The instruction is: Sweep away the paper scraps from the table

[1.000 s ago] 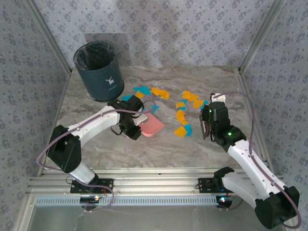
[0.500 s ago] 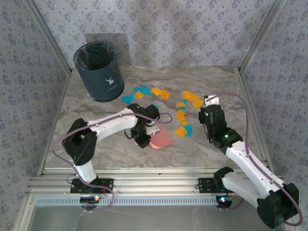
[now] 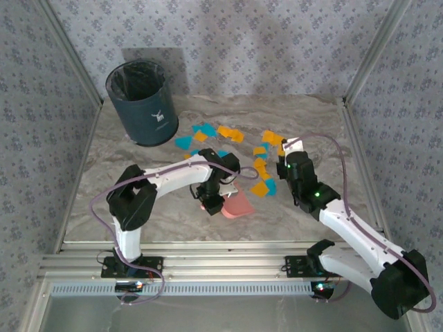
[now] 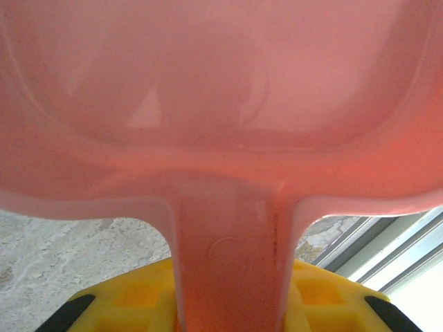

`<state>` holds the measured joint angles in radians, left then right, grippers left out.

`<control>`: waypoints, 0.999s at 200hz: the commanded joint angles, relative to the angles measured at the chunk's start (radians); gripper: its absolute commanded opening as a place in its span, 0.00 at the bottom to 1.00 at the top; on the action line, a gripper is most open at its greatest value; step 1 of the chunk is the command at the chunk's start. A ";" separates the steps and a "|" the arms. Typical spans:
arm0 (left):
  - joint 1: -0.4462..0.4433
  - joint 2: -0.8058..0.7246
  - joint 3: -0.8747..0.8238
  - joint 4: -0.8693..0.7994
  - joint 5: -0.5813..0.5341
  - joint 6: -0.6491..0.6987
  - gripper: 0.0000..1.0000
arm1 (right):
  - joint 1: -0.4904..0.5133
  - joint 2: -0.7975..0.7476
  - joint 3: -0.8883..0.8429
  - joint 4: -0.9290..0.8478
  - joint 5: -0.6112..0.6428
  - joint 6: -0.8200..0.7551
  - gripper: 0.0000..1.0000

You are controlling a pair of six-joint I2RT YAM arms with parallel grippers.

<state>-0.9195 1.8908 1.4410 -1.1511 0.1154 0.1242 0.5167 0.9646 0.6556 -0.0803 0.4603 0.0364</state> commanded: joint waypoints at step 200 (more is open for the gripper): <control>-0.013 0.126 0.154 -0.064 0.005 -0.057 0.00 | 0.114 0.027 -0.024 0.020 -0.066 0.110 0.00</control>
<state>-0.9260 2.0048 1.5700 -1.1919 0.1337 0.0921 0.6144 0.9962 0.6502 -0.0586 0.4103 0.1089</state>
